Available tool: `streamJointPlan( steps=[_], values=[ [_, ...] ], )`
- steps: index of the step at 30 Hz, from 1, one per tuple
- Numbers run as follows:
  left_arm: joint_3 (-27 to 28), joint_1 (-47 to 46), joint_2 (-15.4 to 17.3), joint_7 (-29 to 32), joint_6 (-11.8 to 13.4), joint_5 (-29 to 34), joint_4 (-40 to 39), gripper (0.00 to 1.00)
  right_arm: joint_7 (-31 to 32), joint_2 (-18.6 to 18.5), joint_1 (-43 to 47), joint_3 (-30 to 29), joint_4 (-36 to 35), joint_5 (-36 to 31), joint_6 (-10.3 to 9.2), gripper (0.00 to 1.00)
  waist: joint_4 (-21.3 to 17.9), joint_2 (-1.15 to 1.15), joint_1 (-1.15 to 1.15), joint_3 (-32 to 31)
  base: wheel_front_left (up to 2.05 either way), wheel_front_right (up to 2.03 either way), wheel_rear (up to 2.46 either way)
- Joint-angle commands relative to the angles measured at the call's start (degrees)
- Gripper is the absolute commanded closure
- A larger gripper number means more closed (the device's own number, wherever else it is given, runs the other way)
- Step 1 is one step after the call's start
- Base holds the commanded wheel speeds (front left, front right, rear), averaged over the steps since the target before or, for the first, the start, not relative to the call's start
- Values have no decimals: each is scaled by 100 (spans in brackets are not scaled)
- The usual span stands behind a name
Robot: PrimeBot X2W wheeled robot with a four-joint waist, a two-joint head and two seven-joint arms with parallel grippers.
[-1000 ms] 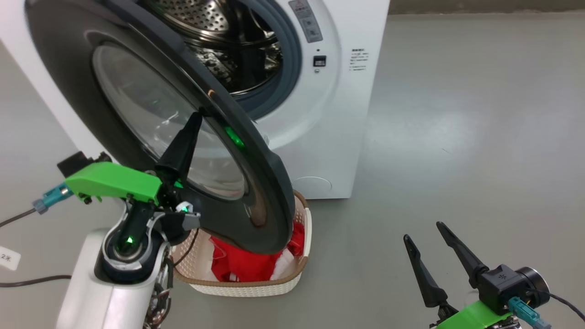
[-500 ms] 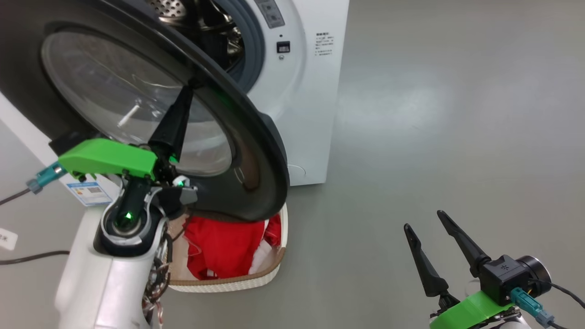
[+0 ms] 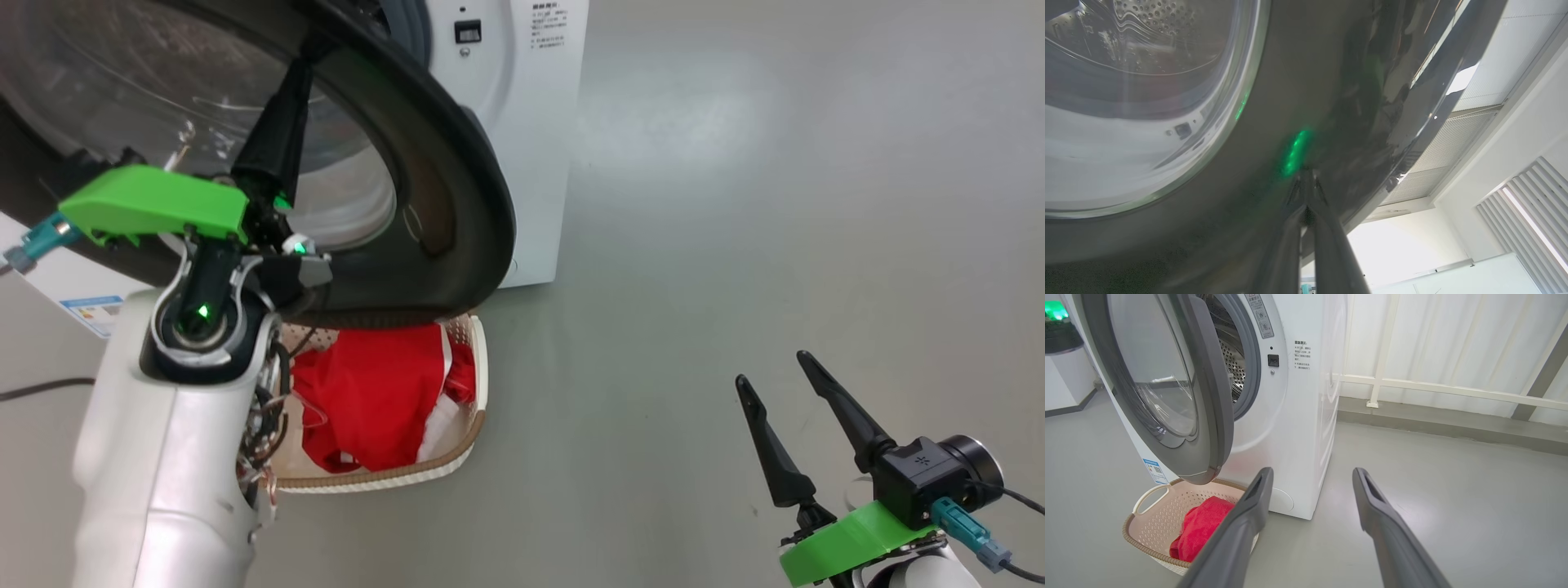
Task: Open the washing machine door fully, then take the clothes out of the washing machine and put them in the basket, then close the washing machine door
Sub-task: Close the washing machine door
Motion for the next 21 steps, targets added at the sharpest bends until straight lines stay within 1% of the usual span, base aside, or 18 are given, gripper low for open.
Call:
streamJointPlan(
  steps=[1, 4, 7, 15, 21],
  values=[
    [149, -301, 116, -42, -106, 50, -87, 100, -37, -65, -219, 99, -161, 49, 20, 0, -38, 0, 0, 118, 0, 0, 0],
    [140, -460, 121, -61, -168, 93, 36, 100, -37, -72, -265, 88, -182, 58, 20, 0, -55, 0, 0, 209, 0, 0, 0],
    [108, -558, 143, -85, -164, 167, 158, 100, -37, -75, -311, 89, -181, 71, 20, 0, -71, 0, 0, 270, 0, 0, 0],
    [89, -963, 141, -107, -317, 223, 483, 100, -37, -63, -453, 82, -179, 76, 20, 0, -111, 0, 0, 476, 0, 0, 0],
    [27, -994, 154, -53, -392, 279, 678, 100, -37, -30, -487, 49, -139, 74, 20, 0, -104, 0, 0, 464, 0, 0, 0]
  ],
)
